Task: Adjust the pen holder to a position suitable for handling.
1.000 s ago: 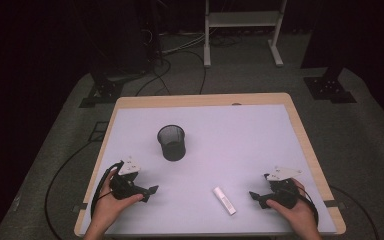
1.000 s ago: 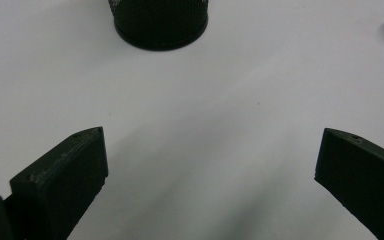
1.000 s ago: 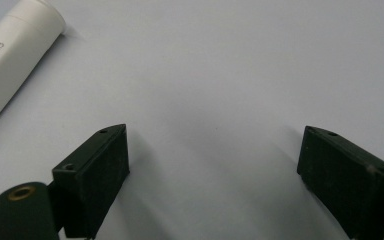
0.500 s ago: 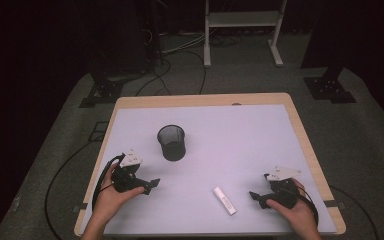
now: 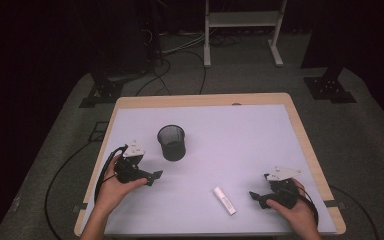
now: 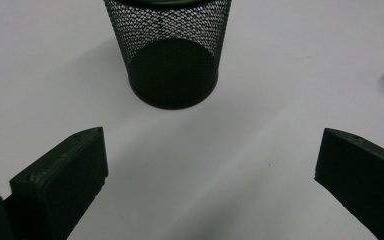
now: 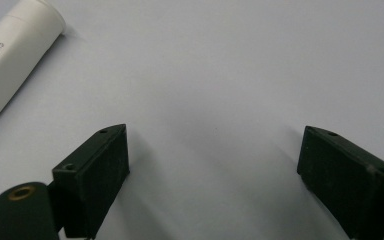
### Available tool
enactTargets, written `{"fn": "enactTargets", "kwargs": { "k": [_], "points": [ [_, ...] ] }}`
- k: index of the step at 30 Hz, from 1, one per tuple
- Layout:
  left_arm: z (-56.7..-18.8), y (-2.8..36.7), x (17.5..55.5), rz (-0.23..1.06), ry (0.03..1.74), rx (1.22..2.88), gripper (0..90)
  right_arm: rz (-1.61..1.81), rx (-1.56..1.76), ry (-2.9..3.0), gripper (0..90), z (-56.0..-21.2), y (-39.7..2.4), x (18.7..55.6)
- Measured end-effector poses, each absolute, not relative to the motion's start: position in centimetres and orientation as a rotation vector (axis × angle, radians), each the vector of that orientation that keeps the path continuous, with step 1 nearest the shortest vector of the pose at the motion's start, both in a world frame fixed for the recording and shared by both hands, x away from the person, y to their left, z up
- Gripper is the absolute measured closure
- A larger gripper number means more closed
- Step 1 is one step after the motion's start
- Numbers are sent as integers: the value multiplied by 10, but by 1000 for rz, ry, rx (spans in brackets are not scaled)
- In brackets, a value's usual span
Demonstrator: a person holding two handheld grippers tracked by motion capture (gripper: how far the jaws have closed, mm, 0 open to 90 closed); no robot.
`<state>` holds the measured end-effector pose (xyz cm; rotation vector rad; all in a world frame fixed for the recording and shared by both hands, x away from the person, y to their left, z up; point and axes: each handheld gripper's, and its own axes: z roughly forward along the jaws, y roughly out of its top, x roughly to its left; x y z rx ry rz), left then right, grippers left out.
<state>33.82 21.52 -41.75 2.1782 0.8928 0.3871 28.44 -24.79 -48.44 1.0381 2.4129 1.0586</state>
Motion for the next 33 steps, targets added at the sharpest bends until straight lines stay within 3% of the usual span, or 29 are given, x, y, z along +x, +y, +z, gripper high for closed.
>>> {"fn": "enactTargets", "kwargs": {
  "k": [29,33],
  "points": [
    [-391,207,373,386,905,2170,0,1059,1039,2412,120,-484,-248,284],
    [-388,205,378,383,903,2169,61,1059,1039,2412,120,-484,-248,284]
  ]
}}
